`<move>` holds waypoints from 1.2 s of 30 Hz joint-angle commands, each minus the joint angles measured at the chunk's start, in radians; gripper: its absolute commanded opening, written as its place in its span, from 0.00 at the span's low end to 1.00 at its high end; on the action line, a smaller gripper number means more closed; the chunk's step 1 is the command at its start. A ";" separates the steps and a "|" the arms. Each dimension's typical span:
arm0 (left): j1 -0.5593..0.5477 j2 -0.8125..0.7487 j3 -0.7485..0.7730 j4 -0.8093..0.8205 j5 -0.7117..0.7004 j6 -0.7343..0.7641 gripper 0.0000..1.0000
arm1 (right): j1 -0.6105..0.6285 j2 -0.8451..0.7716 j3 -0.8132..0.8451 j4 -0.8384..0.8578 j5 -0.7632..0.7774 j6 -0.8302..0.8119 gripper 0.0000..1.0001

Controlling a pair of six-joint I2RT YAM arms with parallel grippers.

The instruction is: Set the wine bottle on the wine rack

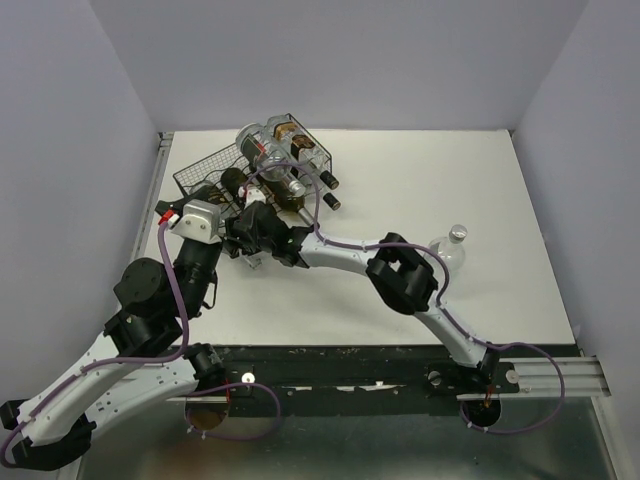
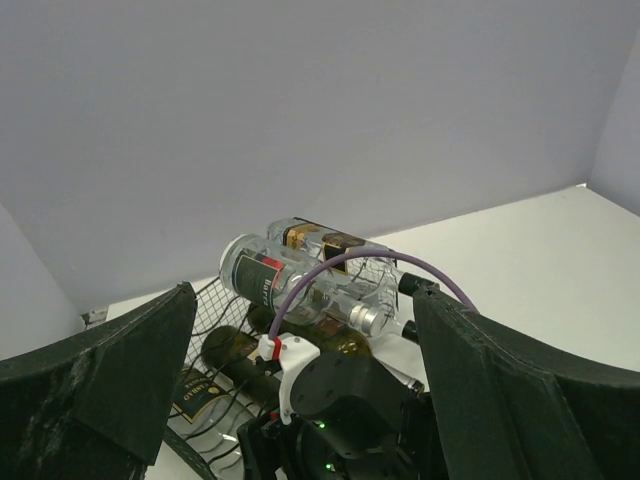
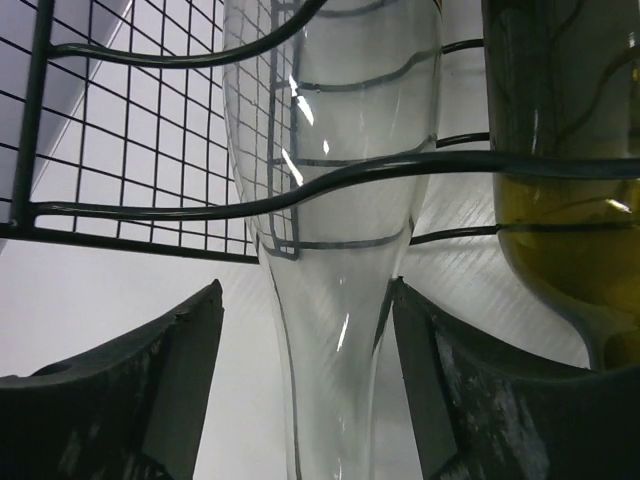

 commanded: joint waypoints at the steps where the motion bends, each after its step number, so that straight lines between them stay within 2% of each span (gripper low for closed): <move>1: -0.001 0.003 0.033 -0.009 0.015 0.001 0.99 | 0.006 -0.092 -0.035 0.095 0.043 0.023 0.77; 6: -0.001 0.002 0.051 -0.013 0.019 0.001 0.99 | 0.006 -0.157 -0.106 0.095 0.047 0.021 0.82; 12: -0.001 0.011 0.068 0.045 0.050 0.017 0.99 | 0.008 -0.286 -0.138 -0.014 0.102 0.012 0.82; 18: -0.001 0.028 0.065 0.130 0.145 -0.003 0.99 | 0.002 -0.469 -0.242 -0.129 0.300 -0.060 0.83; 24: -0.001 0.015 0.045 0.128 0.202 -0.035 0.99 | -0.039 -0.625 -0.164 -0.546 0.605 -0.166 0.88; 29: -0.001 0.012 0.036 0.131 0.211 -0.037 0.99 | -0.159 -0.831 -0.291 -0.688 0.636 -0.175 0.91; 32: -0.001 0.012 0.030 0.123 0.208 -0.034 0.99 | -0.207 -0.967 -0.388 -0.738 0.769 -0.184 0.95; 36: -0.001 0.035 0.019 0.139 0.202 -0.013 0.99 | -0.253 -1.142 -0.472 -0.789 0.834 -0.210 0.97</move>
